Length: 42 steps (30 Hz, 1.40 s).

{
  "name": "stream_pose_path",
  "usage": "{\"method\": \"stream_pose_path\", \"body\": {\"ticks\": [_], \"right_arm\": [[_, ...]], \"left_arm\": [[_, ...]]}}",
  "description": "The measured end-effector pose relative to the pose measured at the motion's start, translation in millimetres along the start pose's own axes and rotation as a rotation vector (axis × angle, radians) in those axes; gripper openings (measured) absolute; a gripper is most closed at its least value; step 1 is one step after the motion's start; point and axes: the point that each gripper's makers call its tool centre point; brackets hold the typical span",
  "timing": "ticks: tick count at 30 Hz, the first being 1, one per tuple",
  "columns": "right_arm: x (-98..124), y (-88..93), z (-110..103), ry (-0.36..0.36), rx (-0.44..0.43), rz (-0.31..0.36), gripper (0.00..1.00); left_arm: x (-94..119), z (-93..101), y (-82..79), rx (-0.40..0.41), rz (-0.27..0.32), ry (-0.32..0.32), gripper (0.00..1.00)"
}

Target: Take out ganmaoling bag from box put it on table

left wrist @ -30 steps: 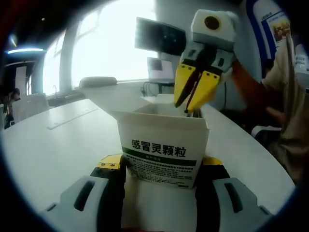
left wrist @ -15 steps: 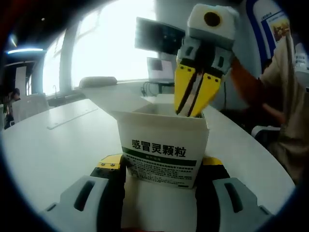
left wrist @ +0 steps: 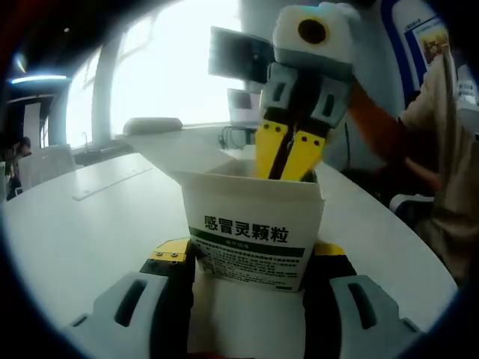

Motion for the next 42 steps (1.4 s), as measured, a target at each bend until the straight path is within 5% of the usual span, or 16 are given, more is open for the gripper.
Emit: {"method": "stream_pose_path", "body": {"ticks": [7,18,31,42], "right_arm": [[3.0,2.1,4.2,0.008,-0.039,0.002,0.00],[31.8,-9.3,16.8,0.074,-0.133,0.120,0.00],[80.6,-13.4,40.9,0.173,-0.361,0.338,0.00],[128.7,11.7,50.1,0.278,-0.515,0.479,0.00]], "left_arm": [[-0.1,0.1,-0.1,0.002,0.000,0.000,0.49],[-0.7,-0.1,-0.4,0.004,0.000,-0.001,0.49],[-1.2,0.4,0.1,0.003,-0.002,-0.001,0.49],[-1.3,0.3,-0.4,0.004,-0.001,0.000,0.49]]}}
Point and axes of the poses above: the point that each gripper's makers call its tool centre point, and the gripper's own axes: x roughly backward along the fingers, z roughly to its right, y roughly out of its underside, and after that the axes turned 3 degrees about -z, right-handed
